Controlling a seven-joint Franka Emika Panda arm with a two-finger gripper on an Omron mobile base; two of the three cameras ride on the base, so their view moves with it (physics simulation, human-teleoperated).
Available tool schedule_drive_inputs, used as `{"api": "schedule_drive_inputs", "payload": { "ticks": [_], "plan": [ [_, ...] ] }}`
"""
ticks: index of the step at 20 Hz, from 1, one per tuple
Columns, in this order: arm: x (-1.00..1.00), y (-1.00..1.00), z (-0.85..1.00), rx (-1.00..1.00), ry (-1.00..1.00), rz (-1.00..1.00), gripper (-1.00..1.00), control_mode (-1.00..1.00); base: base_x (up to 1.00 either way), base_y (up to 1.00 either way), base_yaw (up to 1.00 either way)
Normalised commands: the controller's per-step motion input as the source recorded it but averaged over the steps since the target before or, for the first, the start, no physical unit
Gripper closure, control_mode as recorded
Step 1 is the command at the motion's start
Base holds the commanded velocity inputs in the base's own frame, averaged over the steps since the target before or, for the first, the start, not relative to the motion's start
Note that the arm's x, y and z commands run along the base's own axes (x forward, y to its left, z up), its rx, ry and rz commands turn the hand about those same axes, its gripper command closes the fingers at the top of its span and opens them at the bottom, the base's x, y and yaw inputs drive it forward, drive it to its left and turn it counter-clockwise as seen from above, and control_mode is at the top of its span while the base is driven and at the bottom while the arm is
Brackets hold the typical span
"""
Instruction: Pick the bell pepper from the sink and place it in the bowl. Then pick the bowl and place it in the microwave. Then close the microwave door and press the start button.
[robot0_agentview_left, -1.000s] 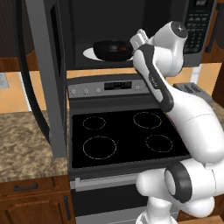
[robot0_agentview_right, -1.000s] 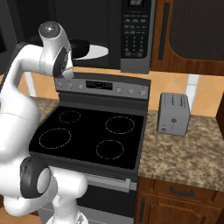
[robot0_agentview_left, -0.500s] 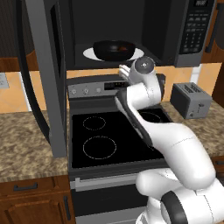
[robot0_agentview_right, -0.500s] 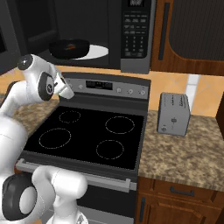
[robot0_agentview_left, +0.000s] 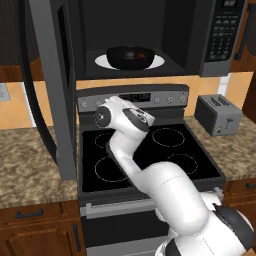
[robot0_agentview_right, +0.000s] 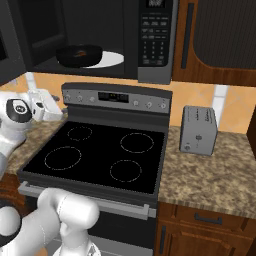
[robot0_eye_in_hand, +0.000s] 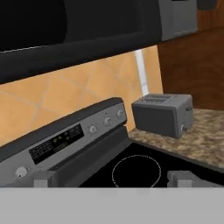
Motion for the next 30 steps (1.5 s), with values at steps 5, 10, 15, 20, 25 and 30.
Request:
{"api": "schedule_drive_inputs", "payload": {
  "ticks": [5,10,15,20,25,30],
  "plan": [
    [0.00,0.55,-0.29,-0.33,-0.17,-0.14,-1.00,-1.00,0.00,0.00,0.00],
    [-0.05,0.82,-0.05,-0.12,-0.18,-0.01,-1.00,-1.00,0.00,0.00,0.00],
    [-0.18,1.00,0.00,-0.08,-0.25,0.00,-1.00,-1.00,0.00,0.00,0.00],
    [-0.36,1.00,0.06,-0.06,-0.38,-0.04,-1.00,-1.00,0.00,0.00,0.00],
    [-0.61,0.92,0.50,-0.04,-0.43,-0.11,-1.00,-1.00,0.00,0.00,0.00],
    [-0.65,0.42,0.69,-0.02,-0.32,-0.16,-1.00,-1.00,0.00,0.00,0.00]
  ]
}}
